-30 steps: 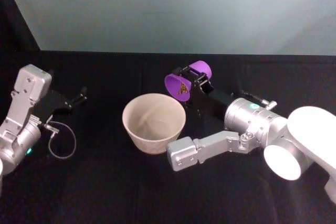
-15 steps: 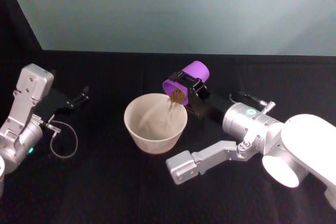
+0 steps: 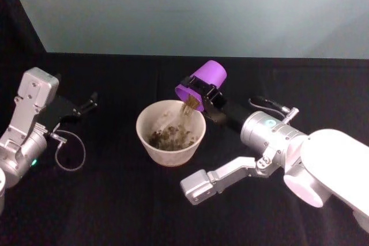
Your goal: Pick up the cup and pour the mung beans from the cup into the bowl.
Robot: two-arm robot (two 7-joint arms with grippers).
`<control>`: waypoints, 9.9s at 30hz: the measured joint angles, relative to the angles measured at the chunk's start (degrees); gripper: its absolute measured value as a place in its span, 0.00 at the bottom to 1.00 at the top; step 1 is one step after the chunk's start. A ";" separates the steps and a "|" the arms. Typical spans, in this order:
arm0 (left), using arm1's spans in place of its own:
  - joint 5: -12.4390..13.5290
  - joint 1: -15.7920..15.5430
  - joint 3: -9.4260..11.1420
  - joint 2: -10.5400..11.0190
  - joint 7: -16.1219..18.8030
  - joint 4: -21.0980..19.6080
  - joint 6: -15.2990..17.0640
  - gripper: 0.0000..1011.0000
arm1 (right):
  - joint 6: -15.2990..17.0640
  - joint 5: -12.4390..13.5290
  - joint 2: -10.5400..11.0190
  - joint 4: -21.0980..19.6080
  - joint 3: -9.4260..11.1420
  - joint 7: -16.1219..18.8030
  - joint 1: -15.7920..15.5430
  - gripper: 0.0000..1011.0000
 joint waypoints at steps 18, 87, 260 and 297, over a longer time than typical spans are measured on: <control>0.00 0.00 0.00 0.00 0.00 0.00 0.00 0.99 | 3.80 -11.70 1.32 0.70 -3.81 -3.72 1.64 0.72; 0.00 0.00 0.00 0.00 0.00 0.00 0.00 0.99 | -2.84 73.32 -7.43 5.79 32.57 15.83 -15.37 0.72; 0.00 0.00 0.00 0.00 0.00 0.00 0.00 0.99 | -1.56 83.62 -10.53 0.05 51.21 -1.40 -25.11 0.99; 0.00 0.00 0.00 0.00 0.00 0.00 0.00 0.99 | -1.63 83.56 -10.56 -0.20 51.10 -1.81 -25.19 0.99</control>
